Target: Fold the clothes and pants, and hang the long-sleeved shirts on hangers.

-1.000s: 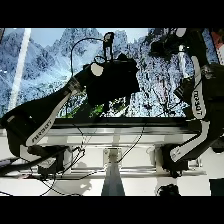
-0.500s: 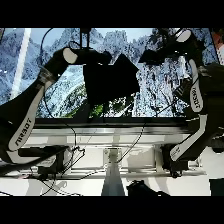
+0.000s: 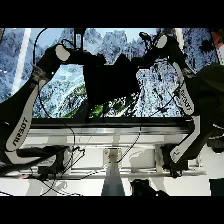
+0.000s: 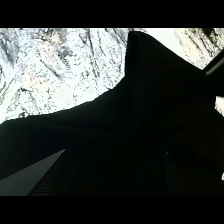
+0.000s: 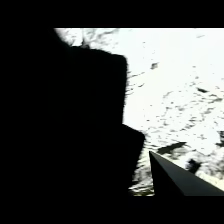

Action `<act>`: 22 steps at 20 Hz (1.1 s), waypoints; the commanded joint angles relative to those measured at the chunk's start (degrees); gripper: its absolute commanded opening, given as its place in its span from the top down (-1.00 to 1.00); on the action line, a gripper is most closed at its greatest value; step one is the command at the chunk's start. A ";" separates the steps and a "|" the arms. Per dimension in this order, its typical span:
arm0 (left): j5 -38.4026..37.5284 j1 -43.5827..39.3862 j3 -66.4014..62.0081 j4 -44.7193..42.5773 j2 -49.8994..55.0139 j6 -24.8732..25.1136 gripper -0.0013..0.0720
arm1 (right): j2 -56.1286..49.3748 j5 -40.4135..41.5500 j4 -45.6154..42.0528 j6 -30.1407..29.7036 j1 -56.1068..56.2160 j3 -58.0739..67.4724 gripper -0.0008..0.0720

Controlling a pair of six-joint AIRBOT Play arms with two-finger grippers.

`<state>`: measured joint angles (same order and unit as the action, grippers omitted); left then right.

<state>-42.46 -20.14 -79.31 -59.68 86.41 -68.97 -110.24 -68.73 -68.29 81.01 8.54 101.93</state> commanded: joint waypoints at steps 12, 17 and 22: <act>-1.46 0.13 -0.02 -0.35 -0.02 0.00 -0.95 | -13.25 -7.80 35.65 0.33 2.51 0.02 -0.67; -1.66 1.79 -0.04 -0.37 -1.05 0.02 -0.95 | -11.85 -0.96 40.94 -6.34 7.69 4.28 0.93; -2.25 8.28 -0.04 -2.32 -9.01 0.46 -0.95 | -2.21 -0.57 41.27 -5.53 0.81 8.90 0.93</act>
<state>-44.23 -15.03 -79.31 -60.38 81.36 -68.97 -117.25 -70.37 -28.49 76.07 12.53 108.55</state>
